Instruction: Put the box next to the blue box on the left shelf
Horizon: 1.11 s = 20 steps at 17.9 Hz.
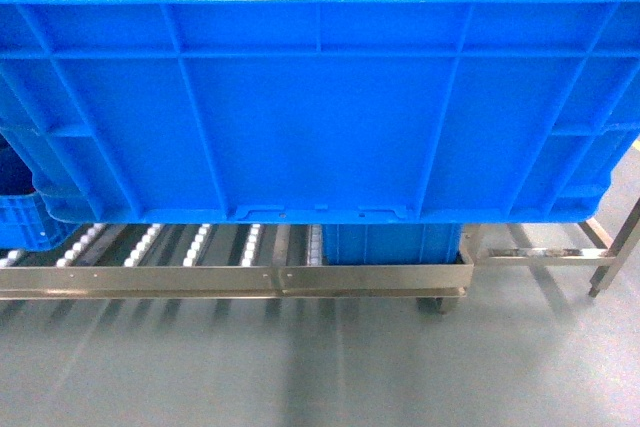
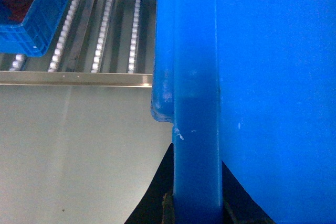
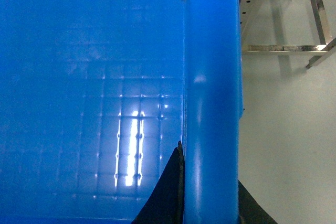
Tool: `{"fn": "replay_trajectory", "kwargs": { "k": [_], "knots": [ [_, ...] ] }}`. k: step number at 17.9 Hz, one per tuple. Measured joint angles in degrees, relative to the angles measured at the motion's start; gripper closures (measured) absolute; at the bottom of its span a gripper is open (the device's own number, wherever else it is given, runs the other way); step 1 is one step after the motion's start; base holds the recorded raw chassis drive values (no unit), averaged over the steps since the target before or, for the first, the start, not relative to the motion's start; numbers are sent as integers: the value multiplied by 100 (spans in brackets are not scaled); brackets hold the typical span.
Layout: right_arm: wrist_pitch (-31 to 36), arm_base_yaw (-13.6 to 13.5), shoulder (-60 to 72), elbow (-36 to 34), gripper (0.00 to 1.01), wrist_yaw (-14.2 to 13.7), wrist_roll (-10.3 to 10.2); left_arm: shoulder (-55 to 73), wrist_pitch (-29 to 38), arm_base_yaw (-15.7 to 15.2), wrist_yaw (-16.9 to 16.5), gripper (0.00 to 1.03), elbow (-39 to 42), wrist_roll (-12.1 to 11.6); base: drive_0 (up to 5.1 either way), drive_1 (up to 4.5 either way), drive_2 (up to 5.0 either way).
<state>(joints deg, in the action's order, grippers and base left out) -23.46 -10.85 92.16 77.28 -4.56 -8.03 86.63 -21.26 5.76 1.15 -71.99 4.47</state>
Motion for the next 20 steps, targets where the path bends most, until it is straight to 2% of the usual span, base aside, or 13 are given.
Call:
{"fn": "replay_trajectory", "kwargs": {
  "k": [20],
  "knots": [
    [17,-2,-17,0,93,-13,4,0,31,0,-15,97,0,2,-499,246,246]
  ]
}}
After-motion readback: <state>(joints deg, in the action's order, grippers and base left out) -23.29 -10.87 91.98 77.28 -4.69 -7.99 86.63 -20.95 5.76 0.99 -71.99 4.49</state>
